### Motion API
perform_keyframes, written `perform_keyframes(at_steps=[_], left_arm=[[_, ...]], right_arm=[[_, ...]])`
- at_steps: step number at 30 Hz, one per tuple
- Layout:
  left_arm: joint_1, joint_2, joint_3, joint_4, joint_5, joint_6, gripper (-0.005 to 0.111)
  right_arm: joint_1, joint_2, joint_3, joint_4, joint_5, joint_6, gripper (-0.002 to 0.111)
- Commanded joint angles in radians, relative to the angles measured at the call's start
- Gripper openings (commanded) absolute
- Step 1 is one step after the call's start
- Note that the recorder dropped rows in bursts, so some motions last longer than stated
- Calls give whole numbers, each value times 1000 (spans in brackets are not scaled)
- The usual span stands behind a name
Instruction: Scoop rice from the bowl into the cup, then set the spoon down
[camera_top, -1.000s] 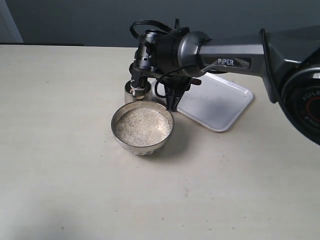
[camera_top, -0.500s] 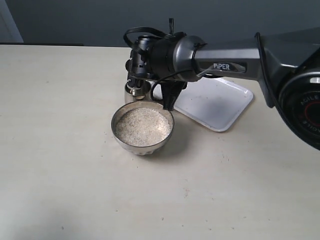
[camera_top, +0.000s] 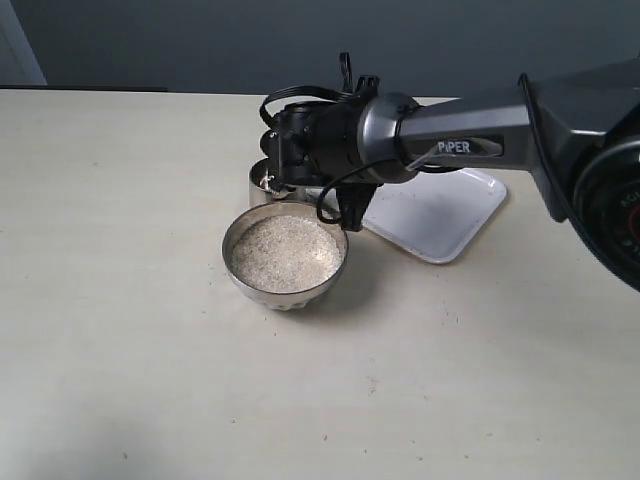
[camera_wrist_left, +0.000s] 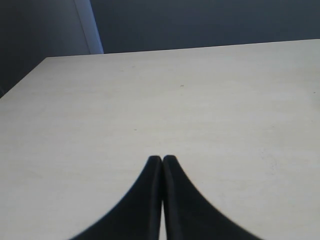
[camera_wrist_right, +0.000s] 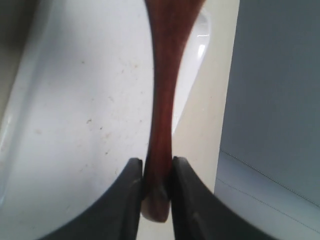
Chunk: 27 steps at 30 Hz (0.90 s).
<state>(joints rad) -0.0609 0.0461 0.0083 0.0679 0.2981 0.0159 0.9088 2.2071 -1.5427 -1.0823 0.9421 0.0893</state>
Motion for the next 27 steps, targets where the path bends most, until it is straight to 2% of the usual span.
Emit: perform_keyframes(at_steps=[1,9,16,24,27], left_arm=[[-2,1,-8,0,-10,-6,1],[-2,1,-8,0,-10,-6,1],[-2,1,-8,0,-10,-6,1],[-2,1,-8,0,-10,-6,1],[-2,1,-8,0,-10,-6,1]], right_arm=[[0,-20,26,-68,-28,49,-1],[9,-22,40,-164,-51,146,-1],[11,-47,66,-161,-71,151,-1],[-21,-148,66,-50,-79,173,-1],[-42,-176,66,51,-96,92,-1]])
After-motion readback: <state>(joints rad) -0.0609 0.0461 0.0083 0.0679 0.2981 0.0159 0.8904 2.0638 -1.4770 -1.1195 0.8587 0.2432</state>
